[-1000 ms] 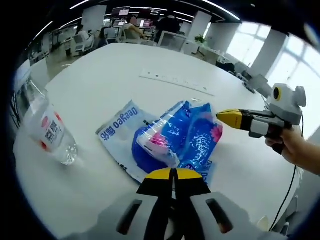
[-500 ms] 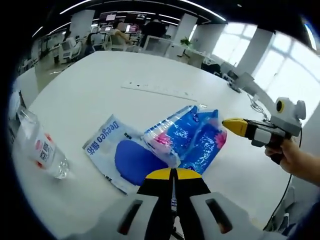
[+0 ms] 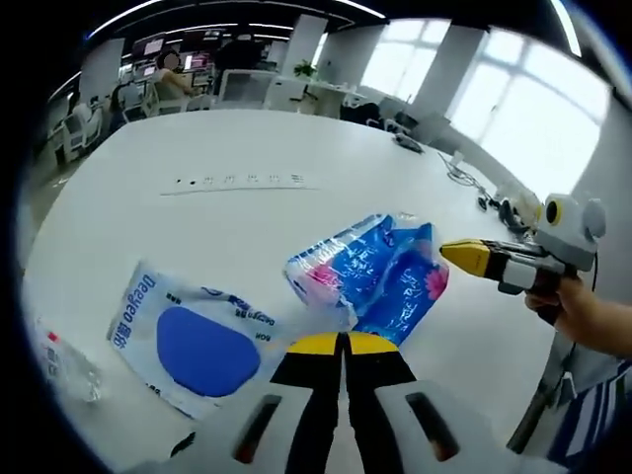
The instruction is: Arrange the tabletop items into an orderly group along one side of the table until the central work area is clear of visible clutter.
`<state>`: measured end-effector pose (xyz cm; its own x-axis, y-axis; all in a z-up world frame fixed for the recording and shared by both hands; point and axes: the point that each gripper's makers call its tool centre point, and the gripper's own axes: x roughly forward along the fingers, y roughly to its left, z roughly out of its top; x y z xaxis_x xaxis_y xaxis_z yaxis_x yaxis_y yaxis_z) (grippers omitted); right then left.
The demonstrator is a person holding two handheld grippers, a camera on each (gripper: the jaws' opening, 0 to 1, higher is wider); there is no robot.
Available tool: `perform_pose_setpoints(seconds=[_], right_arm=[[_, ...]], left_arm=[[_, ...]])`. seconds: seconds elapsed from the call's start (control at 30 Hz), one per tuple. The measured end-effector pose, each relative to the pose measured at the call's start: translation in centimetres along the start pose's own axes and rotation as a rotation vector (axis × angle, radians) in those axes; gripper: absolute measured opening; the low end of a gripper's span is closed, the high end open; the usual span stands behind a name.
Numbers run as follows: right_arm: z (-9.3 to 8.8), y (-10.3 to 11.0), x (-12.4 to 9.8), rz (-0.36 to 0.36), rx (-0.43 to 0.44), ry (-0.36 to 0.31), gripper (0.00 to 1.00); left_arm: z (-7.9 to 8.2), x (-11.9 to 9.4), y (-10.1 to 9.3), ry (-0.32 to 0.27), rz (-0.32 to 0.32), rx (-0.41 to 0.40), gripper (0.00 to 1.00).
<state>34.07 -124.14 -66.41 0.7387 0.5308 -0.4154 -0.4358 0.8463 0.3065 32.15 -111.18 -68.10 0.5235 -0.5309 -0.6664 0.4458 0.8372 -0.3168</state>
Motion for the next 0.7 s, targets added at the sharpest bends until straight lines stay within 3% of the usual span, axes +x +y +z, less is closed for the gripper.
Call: perform_pose_setpoints(seconds=[0.27, 0.7], right_arm=[[-1.7, -1.8, -2.8, -0.093, 0.044, -0.016, 0.00], [-3.9, -4.7, -4.7, -0.192, 0.095, 0.001, 0.00]], left_arm=[[-0.3, 2.1, -2.1, 0.035, -0.067, 0.000, 0.00], [-1.9, 4.7, -4.5, 0.057, -0.122, -0.023, 0.00]])
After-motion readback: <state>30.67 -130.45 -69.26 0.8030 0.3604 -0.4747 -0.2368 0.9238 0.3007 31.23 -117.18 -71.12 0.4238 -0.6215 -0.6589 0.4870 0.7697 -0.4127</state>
